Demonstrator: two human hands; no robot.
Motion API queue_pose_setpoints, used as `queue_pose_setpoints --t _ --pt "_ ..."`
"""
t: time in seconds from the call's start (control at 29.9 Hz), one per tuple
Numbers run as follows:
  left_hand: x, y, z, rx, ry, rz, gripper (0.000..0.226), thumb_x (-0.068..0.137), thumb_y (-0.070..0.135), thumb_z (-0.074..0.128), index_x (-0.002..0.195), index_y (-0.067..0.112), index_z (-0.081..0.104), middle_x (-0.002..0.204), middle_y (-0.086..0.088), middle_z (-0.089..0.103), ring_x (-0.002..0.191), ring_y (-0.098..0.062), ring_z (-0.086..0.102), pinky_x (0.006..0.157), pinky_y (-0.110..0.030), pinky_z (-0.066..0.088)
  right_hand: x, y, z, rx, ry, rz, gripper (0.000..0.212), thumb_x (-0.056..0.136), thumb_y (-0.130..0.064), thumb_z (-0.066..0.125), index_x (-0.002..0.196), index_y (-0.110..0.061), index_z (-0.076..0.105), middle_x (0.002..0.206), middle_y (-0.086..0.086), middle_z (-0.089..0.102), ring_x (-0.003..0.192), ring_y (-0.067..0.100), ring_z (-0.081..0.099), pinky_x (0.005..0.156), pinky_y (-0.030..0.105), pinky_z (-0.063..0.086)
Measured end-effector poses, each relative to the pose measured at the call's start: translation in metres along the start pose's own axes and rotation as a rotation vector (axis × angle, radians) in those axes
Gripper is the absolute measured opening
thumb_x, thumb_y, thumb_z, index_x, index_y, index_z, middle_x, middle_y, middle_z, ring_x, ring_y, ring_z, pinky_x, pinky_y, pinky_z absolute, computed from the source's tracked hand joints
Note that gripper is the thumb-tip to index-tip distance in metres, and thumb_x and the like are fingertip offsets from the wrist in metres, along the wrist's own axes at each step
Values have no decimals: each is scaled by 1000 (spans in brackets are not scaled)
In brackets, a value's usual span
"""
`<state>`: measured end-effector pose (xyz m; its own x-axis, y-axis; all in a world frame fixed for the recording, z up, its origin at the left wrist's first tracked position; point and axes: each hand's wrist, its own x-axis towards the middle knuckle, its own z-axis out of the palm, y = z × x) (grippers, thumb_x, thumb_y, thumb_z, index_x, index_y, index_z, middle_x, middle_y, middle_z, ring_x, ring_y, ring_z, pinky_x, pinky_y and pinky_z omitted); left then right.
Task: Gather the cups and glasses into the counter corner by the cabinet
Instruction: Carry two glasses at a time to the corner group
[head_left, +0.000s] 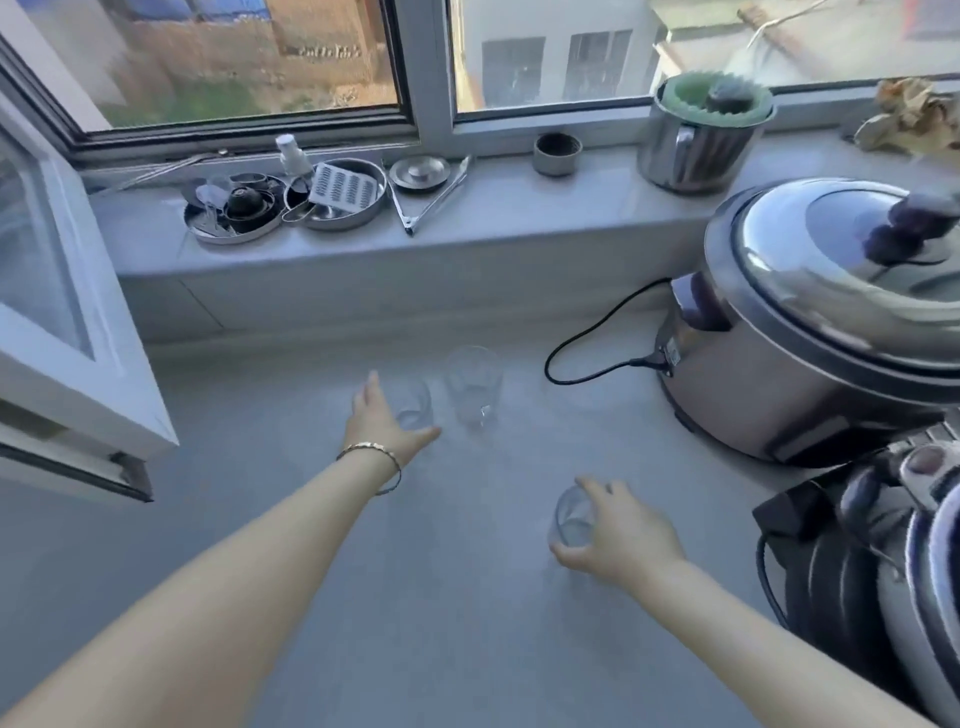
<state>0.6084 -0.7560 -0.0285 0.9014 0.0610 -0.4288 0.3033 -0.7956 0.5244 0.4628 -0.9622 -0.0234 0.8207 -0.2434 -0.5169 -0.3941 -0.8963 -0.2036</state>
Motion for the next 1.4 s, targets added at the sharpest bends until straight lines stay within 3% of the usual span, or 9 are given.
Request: queue_pose_setpoints --t 0.1,0.27,0.4,0.5,0.63,0.7,0.87,1.14,1.4 --pt "15 4 9 37 14 -59 102 72 33 74 148 22 7 157 0 12 135 -24 39 106 -40 39 7 6 -6 27 -36 -36 79 77 -58 57 144 -30 26 135 -1 44 118 23 56 92 31 47" --pt "2 7 12 48 136 -51 74 69 27 75 132 18 38 139 0 37 106 -28 59 76 -31 43 16 5 -14 6 -97 -96 83 75 -56 59 145 -31 23 135 -1 42 118 21 56 91 30 47" --pt "-45 -9 2 -1 129 12 80 64 28 77 134 23 38 135 5 40 111 -22 57 85 -32 49 13 -5 -20 0 -125 -169 85 73 -54 62 146 -31 23 134 -2 43 121 20 53 93 30 46" --pt "-96 -34 -11 -65 146 31 88 55 39 76 133 23 39 134 6 43 112 -18 57 91 -34 51 0 -28 -22 -21 -112 -308 90 73 -50 65 147 -28 18 140 -5 40 129 17 46 96 30 43" --pt "-167 -77 -34 -100 227 -47 98 38 61 58 129 27 43 128 11 46 110 -14 59 90 -30 51 -31 -79 -18 -71 -90 -548 84 73 -46 68 143 -26 25 141 -6 39 129 17 44 97 28 41" --pt "-204 -109 -47 -110 285 -111 97 38 61 58 128 31 42 124 14 45 109 -13 59 89 -30 51 -54 -111 -8 -133 -97 -681 83 72 -44 69 142 -27 28 138 -5 42 125 18 47 95 28 42" --pt "-312 -204 -73 -112 498 -304 88 62 42 79 136 29 35 137 9 39 119 -13 52 92 -26 48 -142 -191 43 -285 -155 -1006 86 72 -42 72 144 -31 26 139 -5 41 125 20 46 95 28 44" --pt "-553 -347 -71 -212 799 -618 76 60 38 80 125 31 43 130 11 44 111 -15 58 88 -28 50 -356 -272 163 -419 -239 -1404 69 70 -41 70 132 -36 38 129 -6 49 113 20 56 86 29 48" --pt "-769 -453 -41 -254 926 -942 86 64 41 78 136 26 33 142 8 36 117 -19 54 91 -30 48 -564 -298 281 -646 -353 -1669 87 67 -39 70 142 -32 26 131 -3 46 112 23 56 91 32 50"
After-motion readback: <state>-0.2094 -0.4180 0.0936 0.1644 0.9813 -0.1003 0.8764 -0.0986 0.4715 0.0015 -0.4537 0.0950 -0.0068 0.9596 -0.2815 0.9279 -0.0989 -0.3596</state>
